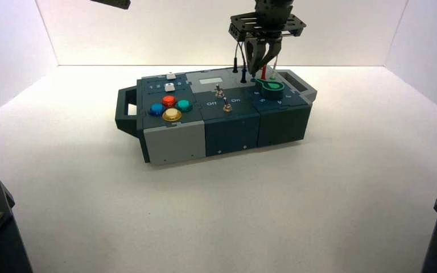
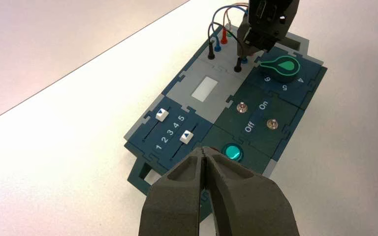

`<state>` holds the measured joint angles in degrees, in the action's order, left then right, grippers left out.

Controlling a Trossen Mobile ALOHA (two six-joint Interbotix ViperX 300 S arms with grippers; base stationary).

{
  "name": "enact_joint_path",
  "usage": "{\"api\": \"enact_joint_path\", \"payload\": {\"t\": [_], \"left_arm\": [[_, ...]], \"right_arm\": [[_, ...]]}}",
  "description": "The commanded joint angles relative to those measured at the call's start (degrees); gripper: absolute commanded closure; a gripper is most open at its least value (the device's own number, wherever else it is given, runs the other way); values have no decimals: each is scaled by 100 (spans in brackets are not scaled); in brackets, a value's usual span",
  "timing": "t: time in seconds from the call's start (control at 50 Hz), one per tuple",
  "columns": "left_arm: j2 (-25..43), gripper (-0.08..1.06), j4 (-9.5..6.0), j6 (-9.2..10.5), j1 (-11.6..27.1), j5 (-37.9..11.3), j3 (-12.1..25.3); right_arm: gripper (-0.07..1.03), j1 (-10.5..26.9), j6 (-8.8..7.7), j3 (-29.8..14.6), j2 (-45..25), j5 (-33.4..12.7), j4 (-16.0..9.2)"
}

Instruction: Insert the blue wire.

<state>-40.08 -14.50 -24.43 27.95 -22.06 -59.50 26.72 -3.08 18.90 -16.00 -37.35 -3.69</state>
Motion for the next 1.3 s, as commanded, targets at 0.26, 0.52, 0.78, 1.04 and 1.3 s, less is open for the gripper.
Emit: {"api": "enact_joint_path", "payload": {"t": [0.26, 0.52, 0.78, 1.04, 1.3], "left_arm": [[-9, 101, 9, -26, 26, 62, 141], [-9, 101, 18, -35, 26, 70, 141], [-9, 101, 18, -35, 26, 70, 141], [-18, 101, 18, -26, 26, 70, 132], [-88, 101, 18, -35, 26, 70, 123]], "right_arm": [[98, -18, -9, -105, 35, 26, 26], [98, -18, -18, -79, -149, 44, 44], [98, -18, -9, -44, -167, 44, 53], [81, -18, -35, 9, -79, 44, 53], [61, -18, -9, 70, 176, -18, 53]]}}
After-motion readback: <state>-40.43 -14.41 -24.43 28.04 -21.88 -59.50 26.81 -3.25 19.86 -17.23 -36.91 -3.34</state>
